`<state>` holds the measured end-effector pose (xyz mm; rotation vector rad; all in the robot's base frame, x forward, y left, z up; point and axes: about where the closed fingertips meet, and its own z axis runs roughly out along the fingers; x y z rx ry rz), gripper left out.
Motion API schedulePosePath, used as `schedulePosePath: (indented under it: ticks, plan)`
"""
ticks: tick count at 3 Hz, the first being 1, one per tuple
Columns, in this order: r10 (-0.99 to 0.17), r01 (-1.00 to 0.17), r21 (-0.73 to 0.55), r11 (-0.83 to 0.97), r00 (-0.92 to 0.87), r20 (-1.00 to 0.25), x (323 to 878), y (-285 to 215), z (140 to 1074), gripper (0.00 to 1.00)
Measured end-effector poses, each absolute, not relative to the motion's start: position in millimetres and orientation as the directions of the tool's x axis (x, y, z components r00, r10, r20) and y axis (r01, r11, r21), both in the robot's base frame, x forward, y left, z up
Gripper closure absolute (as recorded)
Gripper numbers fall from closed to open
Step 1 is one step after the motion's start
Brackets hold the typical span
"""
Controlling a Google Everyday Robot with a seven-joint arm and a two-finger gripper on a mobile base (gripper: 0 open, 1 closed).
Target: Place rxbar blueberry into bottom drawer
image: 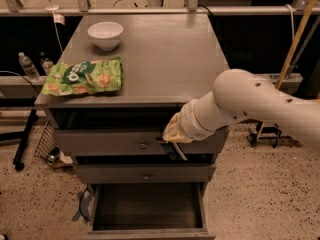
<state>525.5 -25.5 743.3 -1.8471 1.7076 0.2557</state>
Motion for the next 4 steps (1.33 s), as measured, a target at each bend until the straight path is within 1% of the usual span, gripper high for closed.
schedulePosePath:
  ticks: [1,2,4]
  plan:
    - [-0.788,-0.954,-0.297,0.029,0.161,-0.595,522,-37,693,1.00]
    - [-0.751,-0.966,-0.254,0.046,0.135,-0.646,523,-40,606,1.00]
    - [-0.748,-0.965,-0.258,0.055,0.132,-0.650,521,-50,588,1.00]
